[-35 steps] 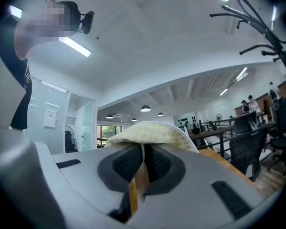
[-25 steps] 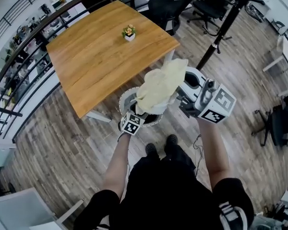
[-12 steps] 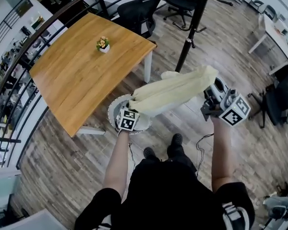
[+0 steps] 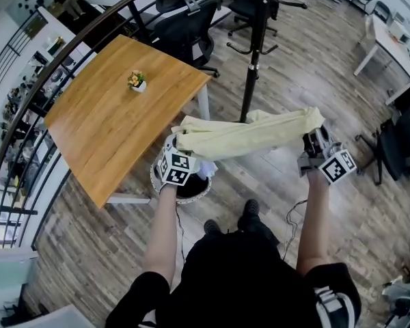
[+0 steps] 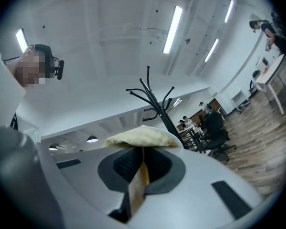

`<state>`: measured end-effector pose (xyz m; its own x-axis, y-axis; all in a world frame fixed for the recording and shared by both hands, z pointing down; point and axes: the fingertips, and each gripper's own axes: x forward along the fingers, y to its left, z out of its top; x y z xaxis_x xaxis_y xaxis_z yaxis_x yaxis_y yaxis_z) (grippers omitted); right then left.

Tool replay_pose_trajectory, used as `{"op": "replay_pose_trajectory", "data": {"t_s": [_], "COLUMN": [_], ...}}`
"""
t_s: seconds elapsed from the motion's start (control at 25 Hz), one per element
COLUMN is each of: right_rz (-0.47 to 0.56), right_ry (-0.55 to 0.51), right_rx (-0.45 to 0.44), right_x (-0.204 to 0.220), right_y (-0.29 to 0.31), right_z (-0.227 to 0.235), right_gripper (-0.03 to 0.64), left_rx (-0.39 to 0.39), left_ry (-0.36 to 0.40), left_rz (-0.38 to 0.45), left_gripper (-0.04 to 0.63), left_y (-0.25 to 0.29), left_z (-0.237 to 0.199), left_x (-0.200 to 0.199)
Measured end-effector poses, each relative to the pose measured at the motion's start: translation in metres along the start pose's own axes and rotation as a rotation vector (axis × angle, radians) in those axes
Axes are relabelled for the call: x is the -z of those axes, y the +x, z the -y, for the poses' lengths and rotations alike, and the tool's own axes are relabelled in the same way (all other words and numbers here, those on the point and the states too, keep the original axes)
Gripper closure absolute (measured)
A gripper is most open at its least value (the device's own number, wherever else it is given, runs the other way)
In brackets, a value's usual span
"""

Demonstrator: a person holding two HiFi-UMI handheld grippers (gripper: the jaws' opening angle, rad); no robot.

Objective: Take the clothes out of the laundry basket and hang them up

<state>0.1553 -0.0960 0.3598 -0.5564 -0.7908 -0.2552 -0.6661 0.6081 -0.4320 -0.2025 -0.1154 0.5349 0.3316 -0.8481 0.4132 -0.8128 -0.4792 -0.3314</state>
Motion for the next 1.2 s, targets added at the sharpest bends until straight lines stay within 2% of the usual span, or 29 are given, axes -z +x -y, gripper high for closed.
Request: {"op": "replay_pose_trajectory", "data": {"t_s": [0.16, 0.28, 0.4, 0.56, 0.72, 0.92, 1.2], "right_rz": [-0.004, -0.024, -0.036, -0.105, -0.117, -0.171, -0.203], "right_ry": [0.022, -0.007, -0.01, -0.085, -0.085, -0.146, -0.183], "right_rx": [0.018, 0.043, 0.062, 0.091, 0.126, 0.215, 0.335], "right_x": [-0.005, -0.016, -0.021, -0.02, -0.027, -0.029, -0.015], "right_y": [-0.002, 0.003, 0.002, 0.005, 0.001, -0.011, -0.018], "right_z": [0.05, 0.08, 0.116, 0.157, 0.193, 0.233, 0.273], "right_gripper": [0.607, 0.607, 0.606, 0.606, 0.606, 0.606, 0.606], "left_rx": [-0.05, -0.083, -0.098, -0.117, -0.131, -0.102, -0.011], "left_ry": [0.051, 0.079, 0.118, 0.16, 0.184, 0.238, 0.319], "left_rz": [0.003, 0.006, 0.009, 0.003, 0.023, 0.028, 0.029], "left_gripper": [0.566, 0.565, 0.565, 0.565, 0.565, 0.565, 0.565], "left_y": [0.015, 0.028, 0.046, 0.074, 0.099, 0.13, 0.181], "left_z": [-0.007, -0.011, -0.01, -0.008, -0.004, 0.006, 0.011], "left_x": [-0.039, -0.069, -0.098, -0.132, -0.166, -0.199, -0.218]}}
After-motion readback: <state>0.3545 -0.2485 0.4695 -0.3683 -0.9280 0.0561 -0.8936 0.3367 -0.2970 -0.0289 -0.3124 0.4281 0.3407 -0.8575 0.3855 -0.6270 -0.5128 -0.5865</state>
